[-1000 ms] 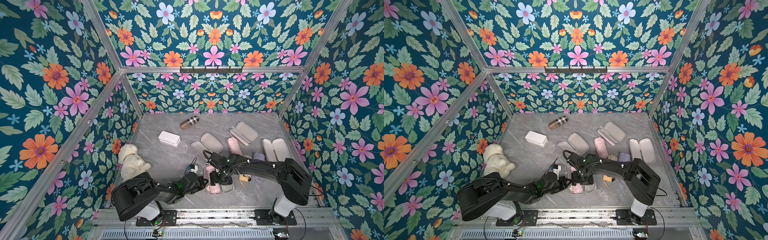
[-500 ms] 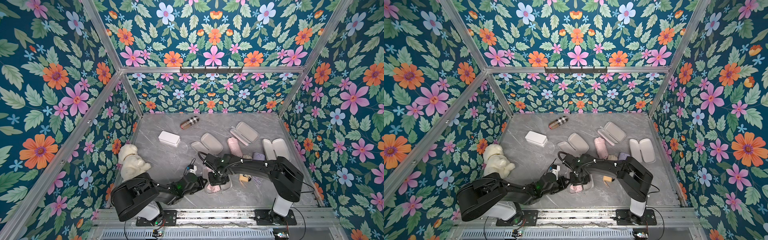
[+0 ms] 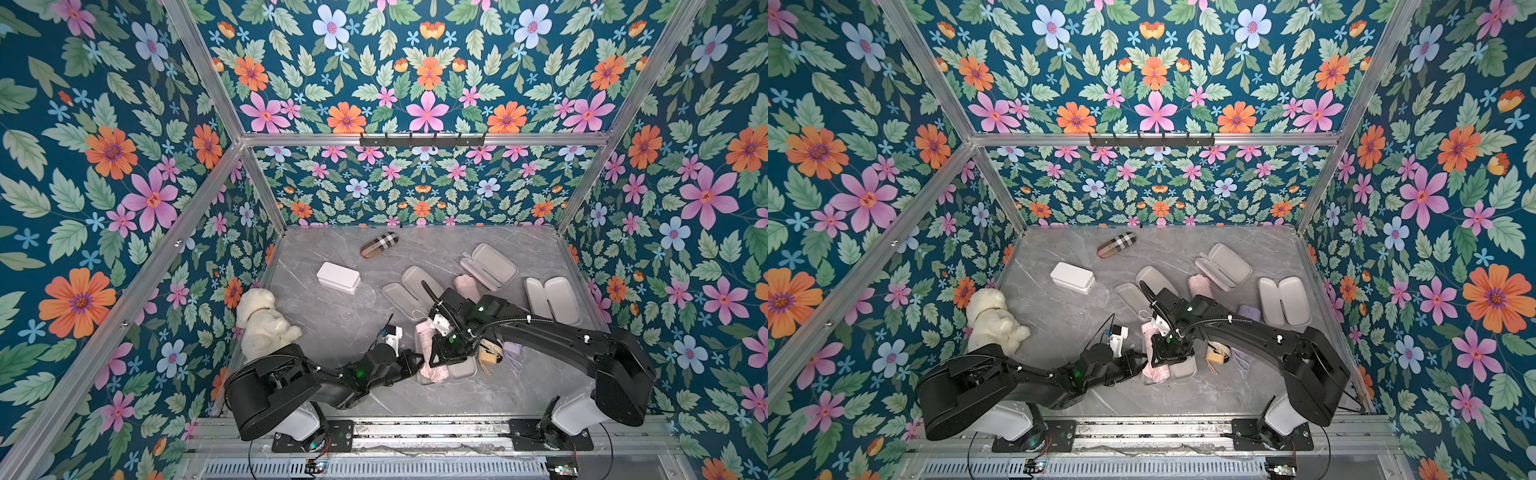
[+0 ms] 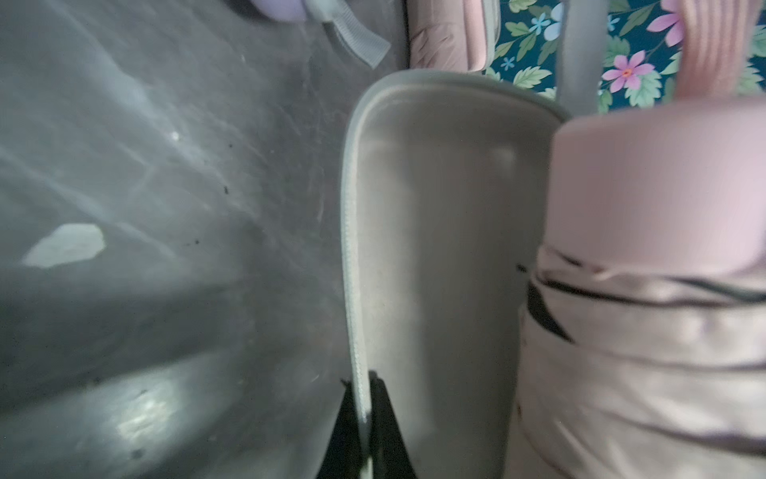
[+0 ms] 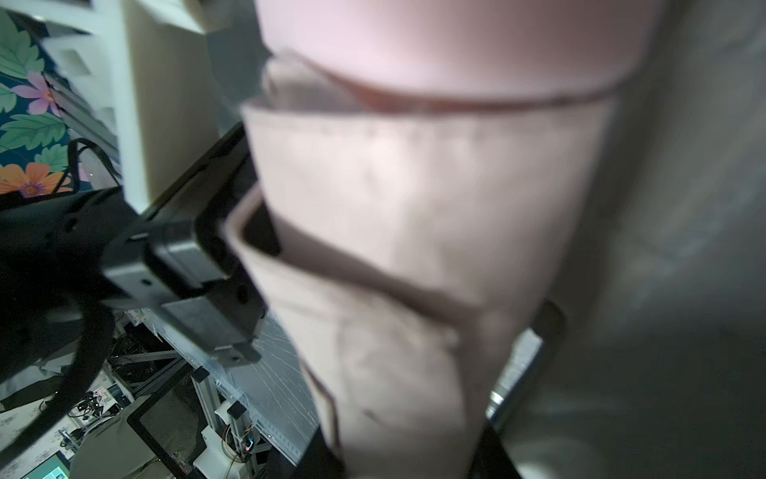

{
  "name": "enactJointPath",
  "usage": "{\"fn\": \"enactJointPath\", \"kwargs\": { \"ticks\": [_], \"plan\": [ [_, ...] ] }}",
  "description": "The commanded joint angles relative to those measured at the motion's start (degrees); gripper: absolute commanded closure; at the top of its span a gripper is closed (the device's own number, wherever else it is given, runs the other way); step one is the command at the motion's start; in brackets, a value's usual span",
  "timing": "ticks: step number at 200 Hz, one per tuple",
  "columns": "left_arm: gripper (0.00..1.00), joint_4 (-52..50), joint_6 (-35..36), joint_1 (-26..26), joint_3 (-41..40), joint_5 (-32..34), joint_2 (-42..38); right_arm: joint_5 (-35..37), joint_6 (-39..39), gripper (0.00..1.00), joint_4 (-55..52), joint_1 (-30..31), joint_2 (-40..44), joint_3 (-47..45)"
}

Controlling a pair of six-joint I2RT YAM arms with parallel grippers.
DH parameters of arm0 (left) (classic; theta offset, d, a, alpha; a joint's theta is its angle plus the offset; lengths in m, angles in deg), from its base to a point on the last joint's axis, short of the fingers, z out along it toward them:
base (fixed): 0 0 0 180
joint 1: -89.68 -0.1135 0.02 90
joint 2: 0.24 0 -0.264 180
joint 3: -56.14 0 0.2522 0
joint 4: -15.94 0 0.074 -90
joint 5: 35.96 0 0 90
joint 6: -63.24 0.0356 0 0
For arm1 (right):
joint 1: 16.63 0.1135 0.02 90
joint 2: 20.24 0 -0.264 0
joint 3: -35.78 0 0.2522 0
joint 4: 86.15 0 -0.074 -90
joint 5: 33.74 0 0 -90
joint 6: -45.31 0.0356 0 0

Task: Put umbrellas into zippered umbrella sleeves
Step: Place the umbrella in the umbrella sleeve.

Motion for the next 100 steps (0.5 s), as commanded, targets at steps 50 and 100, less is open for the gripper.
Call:
{"fn": "enactJointPath", "kwargs": {
  "ticks": [50, 100],
  "plan": [
    [1.00, -10.11, 1.80, -0.43, 1.08, 7.35, 0.40, -11.23, -0.18, 0.64, -4.96, -1.00, -1.91, -3.37],
    [1.00, -9.42, 1.24, -0.46, 1.24, 6.62, 1.19, 7.74, 3.70, 0.36, -6.91, -0.25, -7.63, 1.40]
  ]
}}
